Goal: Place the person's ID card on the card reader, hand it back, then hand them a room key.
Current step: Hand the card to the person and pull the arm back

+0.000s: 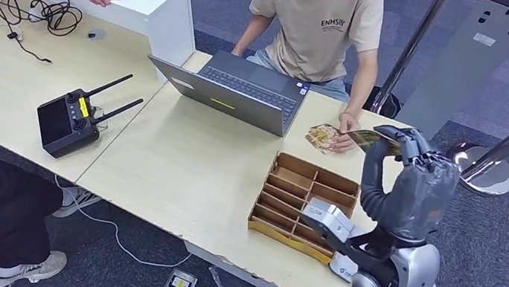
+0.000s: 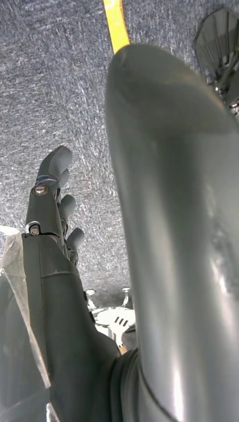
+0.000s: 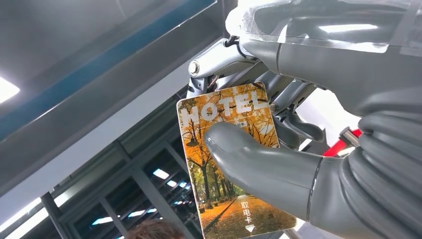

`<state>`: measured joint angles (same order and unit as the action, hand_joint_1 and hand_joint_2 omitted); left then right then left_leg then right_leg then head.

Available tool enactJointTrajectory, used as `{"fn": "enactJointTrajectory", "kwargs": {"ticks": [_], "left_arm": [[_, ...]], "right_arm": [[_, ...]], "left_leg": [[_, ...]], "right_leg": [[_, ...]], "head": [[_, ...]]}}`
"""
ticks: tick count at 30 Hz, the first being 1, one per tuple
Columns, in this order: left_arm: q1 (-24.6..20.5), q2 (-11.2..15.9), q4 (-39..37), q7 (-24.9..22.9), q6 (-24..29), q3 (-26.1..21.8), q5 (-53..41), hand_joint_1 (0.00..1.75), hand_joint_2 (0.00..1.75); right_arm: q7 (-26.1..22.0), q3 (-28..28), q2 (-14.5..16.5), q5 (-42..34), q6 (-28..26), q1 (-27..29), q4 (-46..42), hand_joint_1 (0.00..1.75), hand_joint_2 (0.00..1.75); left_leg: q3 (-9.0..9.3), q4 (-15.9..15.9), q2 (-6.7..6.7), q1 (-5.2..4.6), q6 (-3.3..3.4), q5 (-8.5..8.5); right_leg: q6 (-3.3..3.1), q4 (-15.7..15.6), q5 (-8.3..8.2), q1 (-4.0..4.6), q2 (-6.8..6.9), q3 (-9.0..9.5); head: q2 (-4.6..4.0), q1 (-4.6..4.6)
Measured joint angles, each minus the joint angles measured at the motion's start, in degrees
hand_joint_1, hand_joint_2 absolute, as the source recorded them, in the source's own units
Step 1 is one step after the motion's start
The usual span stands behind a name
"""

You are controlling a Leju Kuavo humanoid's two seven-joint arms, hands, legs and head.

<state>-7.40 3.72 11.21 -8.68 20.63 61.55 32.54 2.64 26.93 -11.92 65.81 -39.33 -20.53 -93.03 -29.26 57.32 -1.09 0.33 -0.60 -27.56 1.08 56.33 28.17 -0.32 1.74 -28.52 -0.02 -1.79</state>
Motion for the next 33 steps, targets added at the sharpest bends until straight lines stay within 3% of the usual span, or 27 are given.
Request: {"fn": "enactJointTrajectory", "kwargs": {"ticks": [12,16,22,33], "left_arm": [[0.01,-0.05,0.00,0.00,0.00,0.57,-0.03,0.00,0.00],[0.00,-0.09,0.00,0.15,-0.14,0.92,-0.55,0.00,0.00],[-0.85,-0.48,0.00,-0.01,-1.03,1.94,-1.81,0.00,0.00],[-2.95,-0.97,0.00,-0.35,-2.38,4.24,-3.73,0.00,0.00]], "right_arm": [[0.00,1.32,1.09,0.15,-0.21,-1.30,3.38,1.75,1.75],[0.00,1.66,1.25,4.01,-0.20,-2.87,4.76,1.75,1.75],[-0.56,3.71,1.31,7.47,0.85,-14.08,14.36,1.75,1.75],[-2.43,11.39,1.60,12.87,8.14,-34.55,41.21,1.75,1.75]], "left_leg": [[-0.03,0.00,0.00,0.00,0.00,-0.01],[-0.05,0.00,0.00,0.00,0.00,0.00],[-0.05,0.00,-0.01,0.00,-0.03,0.05],[-0.11,0.04,-0.11,0.01,-0.04,0.04]], "right_leg": [[-0.01,0.00,0.01,0.00,0.00,-0.03],[0.00,0.00,0.00,0.00,-0.01,-0.03],[0.00,0.01,-0.05,0.00,-0.02,-0.03],[-0.01,0.03,-0.06,0.00,0.07,-0.08]], "head": [[0.00,0.00],[0.00,0.00],[0.00,0.01],[0.00,-0.01]]}}
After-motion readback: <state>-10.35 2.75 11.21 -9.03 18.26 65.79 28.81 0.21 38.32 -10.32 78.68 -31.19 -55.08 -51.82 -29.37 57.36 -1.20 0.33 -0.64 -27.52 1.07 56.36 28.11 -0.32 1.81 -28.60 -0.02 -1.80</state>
